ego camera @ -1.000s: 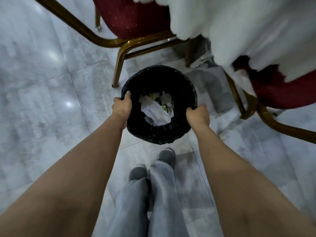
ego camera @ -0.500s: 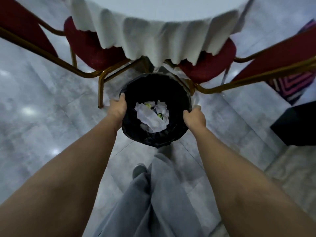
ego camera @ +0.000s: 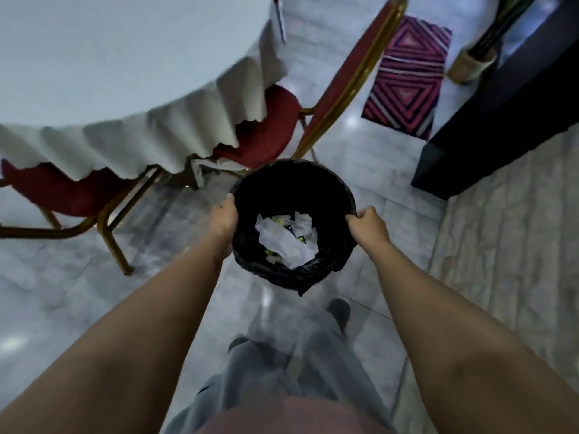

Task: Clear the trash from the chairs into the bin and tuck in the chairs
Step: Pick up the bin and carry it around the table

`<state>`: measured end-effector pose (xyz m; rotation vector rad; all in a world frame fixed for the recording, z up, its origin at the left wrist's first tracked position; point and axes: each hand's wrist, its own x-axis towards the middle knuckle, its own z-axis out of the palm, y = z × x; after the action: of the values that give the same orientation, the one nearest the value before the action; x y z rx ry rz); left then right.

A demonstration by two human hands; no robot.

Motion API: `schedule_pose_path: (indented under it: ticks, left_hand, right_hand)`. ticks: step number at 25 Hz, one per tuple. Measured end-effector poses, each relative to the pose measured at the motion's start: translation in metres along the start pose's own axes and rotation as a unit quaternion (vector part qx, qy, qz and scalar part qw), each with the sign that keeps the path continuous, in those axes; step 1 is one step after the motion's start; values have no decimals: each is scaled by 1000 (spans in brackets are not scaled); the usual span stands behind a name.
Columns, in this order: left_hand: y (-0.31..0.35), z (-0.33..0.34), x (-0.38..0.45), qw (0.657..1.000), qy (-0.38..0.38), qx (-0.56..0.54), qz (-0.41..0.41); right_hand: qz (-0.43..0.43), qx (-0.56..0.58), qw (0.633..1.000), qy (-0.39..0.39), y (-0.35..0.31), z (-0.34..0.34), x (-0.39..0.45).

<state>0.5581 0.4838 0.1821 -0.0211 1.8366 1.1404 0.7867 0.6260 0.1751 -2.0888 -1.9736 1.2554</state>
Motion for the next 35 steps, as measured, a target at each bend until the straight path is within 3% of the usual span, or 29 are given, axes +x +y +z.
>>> schedule_pose_path:
  ticks: [8, 15, 22, 31, 35]
  left_hand:
    - [49, 197, 4, 998, -56, 13, -2]
    - [116, 334, 41, 996, -89, -5, -2]
    - [211, 451, 136, 994, -104, 16, -6]
    - [332, 573, 290, 998, -59, -36, 2]
    - [423, 606, 297, 997, -29, -75, -4]
  right_hand:
    - [38, 69, 997, 5, 81, -141, 103]
    - [51, 122, 989, 60, 96, -231, 214]
    - [93, 98, 985, 109, 60, -303, 349]
    - [62, 91, 990, 90, -36, -393, 536]
    - [34, 65, 996, 57, -97, -430, 629]
